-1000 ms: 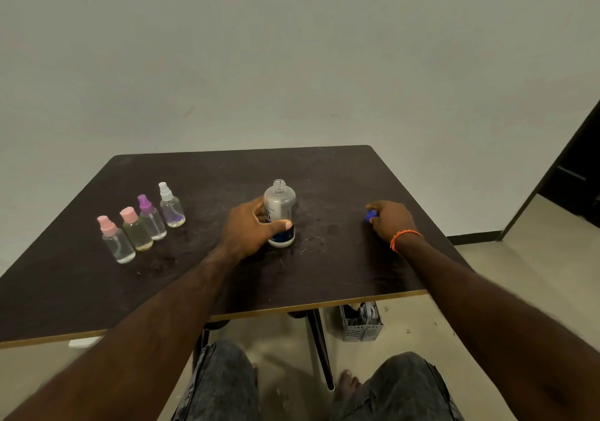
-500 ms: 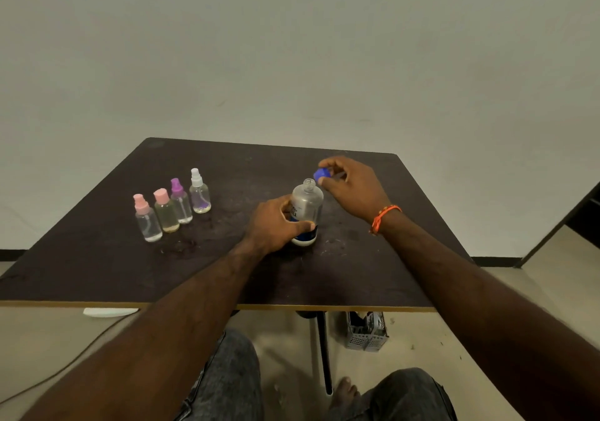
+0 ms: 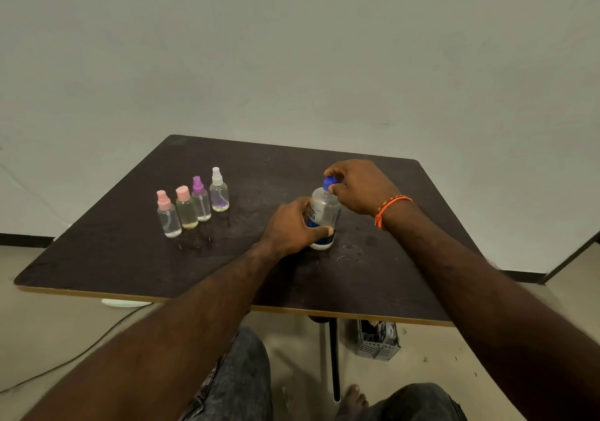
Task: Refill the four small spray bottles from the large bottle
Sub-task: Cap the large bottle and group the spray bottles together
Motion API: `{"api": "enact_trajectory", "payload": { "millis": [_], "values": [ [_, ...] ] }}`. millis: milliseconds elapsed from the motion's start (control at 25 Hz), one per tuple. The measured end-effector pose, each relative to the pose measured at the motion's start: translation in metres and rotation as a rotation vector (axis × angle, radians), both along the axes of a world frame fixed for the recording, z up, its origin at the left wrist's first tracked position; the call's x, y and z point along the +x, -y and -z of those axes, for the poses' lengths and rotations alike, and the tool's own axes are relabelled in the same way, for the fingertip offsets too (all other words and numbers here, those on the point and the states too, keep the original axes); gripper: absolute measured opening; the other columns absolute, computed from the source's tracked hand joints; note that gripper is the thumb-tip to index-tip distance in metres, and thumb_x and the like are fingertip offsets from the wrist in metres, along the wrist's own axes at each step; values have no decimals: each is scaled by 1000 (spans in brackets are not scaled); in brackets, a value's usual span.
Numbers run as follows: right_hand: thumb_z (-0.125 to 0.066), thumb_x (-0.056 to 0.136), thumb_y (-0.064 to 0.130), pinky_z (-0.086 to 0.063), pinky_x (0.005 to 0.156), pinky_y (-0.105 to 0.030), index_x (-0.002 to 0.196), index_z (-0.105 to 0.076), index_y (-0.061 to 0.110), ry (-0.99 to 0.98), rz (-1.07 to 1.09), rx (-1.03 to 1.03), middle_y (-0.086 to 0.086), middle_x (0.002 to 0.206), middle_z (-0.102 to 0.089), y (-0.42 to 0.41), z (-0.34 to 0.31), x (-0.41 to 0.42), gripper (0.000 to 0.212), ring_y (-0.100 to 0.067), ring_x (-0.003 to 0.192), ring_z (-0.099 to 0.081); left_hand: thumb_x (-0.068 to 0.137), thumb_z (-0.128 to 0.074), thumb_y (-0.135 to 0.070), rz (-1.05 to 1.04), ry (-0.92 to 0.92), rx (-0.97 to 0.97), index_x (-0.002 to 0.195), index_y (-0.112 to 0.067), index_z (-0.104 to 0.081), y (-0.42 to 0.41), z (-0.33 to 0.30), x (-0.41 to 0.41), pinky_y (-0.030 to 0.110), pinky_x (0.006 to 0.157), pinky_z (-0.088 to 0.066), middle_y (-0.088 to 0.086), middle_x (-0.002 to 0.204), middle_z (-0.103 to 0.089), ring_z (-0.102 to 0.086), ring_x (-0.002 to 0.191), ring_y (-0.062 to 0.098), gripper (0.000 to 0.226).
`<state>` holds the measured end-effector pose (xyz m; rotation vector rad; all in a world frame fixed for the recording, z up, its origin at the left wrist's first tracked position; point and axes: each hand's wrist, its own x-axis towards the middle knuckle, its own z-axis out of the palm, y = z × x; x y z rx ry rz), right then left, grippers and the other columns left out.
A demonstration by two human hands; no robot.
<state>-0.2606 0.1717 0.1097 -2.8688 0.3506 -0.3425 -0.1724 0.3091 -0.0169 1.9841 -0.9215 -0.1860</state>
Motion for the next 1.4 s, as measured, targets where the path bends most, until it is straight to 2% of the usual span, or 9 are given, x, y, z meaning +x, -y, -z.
{"api": "enact_trajectory", "payload": {
  "millis": [280, 520, 760, 840, 960, 1080, 1200, 1280, 1400],
  "values": [
    [-75, 83, 46, -44, 67, -29, 87, -74, 15, 32, 107, 31, -1, 84, -71, -1, 1, 8, 31, -17, 77, -63, 71, -88, -58, -13, -19, -78, 137, -29, -60, 2, -1, 1, 25, 86, -57, -12, 118, -73, -67, 99, 1, 77],
    [-70, 90, 22, -46, 102, -30, 138, -56, 19, -4, -107, 161, 2, 136, -60, 1, 5, -2, 50, -17, 120, -58, 74, -88, -52, -21, -50, -68, 143, -27, -56, 3, 1, -2, 19, 85, -51, -9, 127, -71, -65, 104, 4, 80],
    [-76, 75, 61, -53, 72, -31, 98, -70, 22, 132, 98, 18, 5, 88, -70, 3, 14, 5, 45, -12, 81, -64, 74, -87, -56, -47, 4, -42, 141, -26, -57, 4, 3, -1, 28, 90, -58, -10, 124, -71, -67, 105, 6, 80],
    [-74, 73, 68, -54, 78, -32, 112, -63, 21, 82, 86, 41, 2, 103, -70, 0, 21, 4, 61, -14, 91, -65, 74, -88, -55, -65, 4, -34, 143, -23, -56, 4, 3, -2, 25, 88, -55, -11, 122, -69, -64, 104, 7, 82],
    [-71, 88, 39, -47, 107, -37, 148, -42, 17, 84, -73, 239, -2, 145, -54, -4, 30, -1, 69, -17, 128, -54, 75, -88, -54, -54, -10, -35, 142, -25, -57, 4, 3, -2, 21, 86, -52, -8, 127, -70, -62, 103, 4, 79],
    [-73, 88, 23, -52, 101, -36, 136, -58, 19, 241, -70, 300, 2, 126, -67, -1, 31, -6, 50, -10, 112, -64, 72, -87, -60, -60, 7, -38, 134, -28, -62, 4, 6, 1, 29, 88, -59, -10, 119, -74, -67, 99, 3, 74],
    [-84, 74, 47, -57, 84, -31, 121, -61, 22, 281, 62, 280, 7, 101, -70, -3, 26, -4, 58, -7, 89, -66, 73, -87, -58, -57, 21, -31, 139, -25, -59, 4, 7, 0, 33, 95, -59, -8, 126, -72, -67, 107, 7, 79],
    [-80, 76, 53, -53, 90, -28, 134, -50, 20, 226, 9, 278, 6, 118, -65, -7, 24, -5, 73, -9, 103, -63, 74, -87, -55, -71, 15, -16, 144, -21, -56, 5, 4, -1, 31, 96, -55, -5, 132, -68, -65, 114, 12, 84],
    [-64, 93, 16, -45, 109, -31, 144, -46, 16, 226, -131, 396, 2, 140, -58, -7, 20, -9, 54, -7, 127, -55, 69, -86, -63, -53, -14, -31, 142, -24, -58, 5, 6, -1, 38, 98, -58, -7, 130, -71, -68, 113, 12, 87]
  ]
}}
